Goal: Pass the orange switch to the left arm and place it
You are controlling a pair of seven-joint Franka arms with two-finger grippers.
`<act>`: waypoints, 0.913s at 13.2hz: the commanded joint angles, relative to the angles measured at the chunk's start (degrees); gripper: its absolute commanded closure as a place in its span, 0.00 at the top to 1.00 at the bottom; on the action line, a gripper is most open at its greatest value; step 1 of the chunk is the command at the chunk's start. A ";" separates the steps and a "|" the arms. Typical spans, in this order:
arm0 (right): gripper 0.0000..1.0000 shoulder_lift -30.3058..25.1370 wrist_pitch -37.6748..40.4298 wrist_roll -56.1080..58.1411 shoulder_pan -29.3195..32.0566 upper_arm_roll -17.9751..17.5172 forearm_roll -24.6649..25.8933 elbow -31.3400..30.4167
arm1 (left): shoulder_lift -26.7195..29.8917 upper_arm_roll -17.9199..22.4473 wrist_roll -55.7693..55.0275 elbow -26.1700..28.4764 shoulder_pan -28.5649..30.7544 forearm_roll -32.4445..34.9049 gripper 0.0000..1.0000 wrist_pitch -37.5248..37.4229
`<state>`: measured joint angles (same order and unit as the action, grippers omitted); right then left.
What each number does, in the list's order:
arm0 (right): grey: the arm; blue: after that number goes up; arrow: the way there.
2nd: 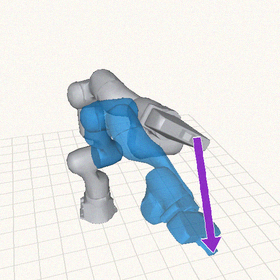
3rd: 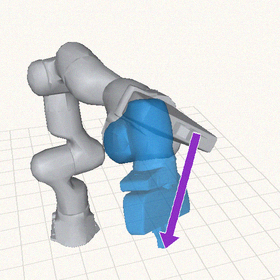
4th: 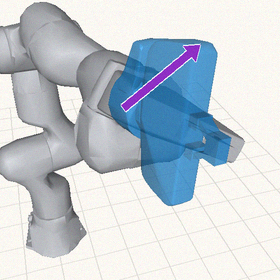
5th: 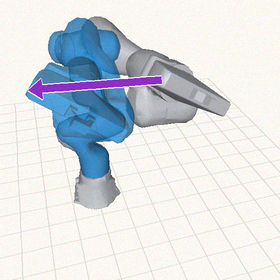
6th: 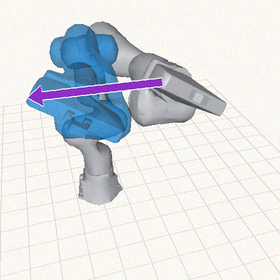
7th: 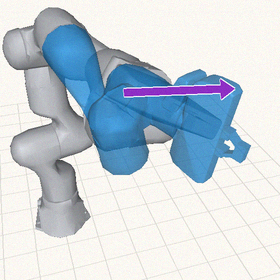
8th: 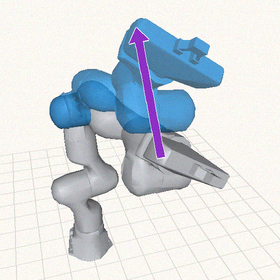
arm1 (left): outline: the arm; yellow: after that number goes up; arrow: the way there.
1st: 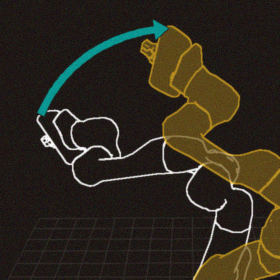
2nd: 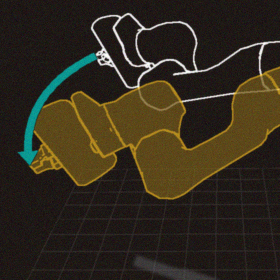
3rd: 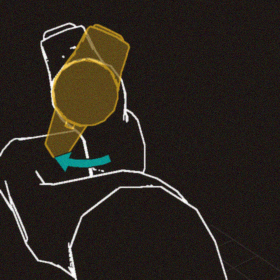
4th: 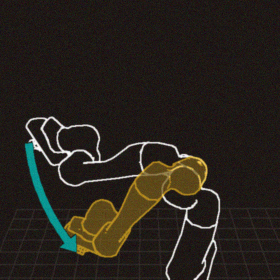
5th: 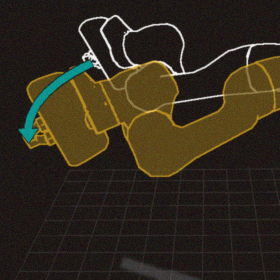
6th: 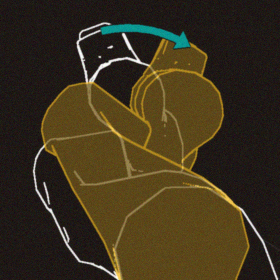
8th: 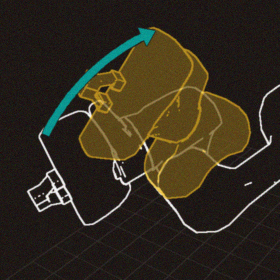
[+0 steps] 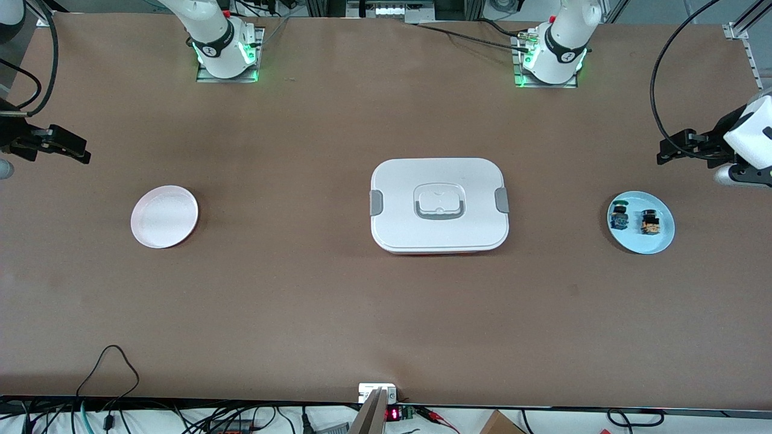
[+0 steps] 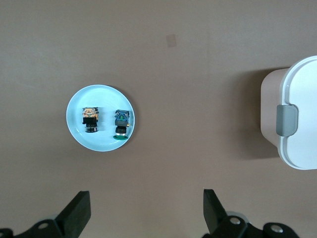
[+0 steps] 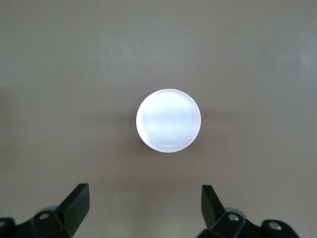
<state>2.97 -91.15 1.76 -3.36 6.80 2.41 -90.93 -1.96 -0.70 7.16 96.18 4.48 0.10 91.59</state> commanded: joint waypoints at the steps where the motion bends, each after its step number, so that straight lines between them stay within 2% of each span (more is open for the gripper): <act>1: 1.00 -2.18 0.01 1.31 0.72 -0.47 -1.00 -1.53 | 1.08 0.35 -0.30 1.11 -0.09 -0.19 1.00 0.69; 12: 1.00 -2.01 0.10 1.49 0.72 -0.65 -0.65 -1.35 | 0.64 0.26 -0.48 -0.30 -0.18 -0.10 1.00 0.17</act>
<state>2.14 -91.14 2.54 -3.26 6.45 2.40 -91.32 -1.96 -0.65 7.15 96.04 4.50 0.10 91.72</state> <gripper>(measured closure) 0.000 0.000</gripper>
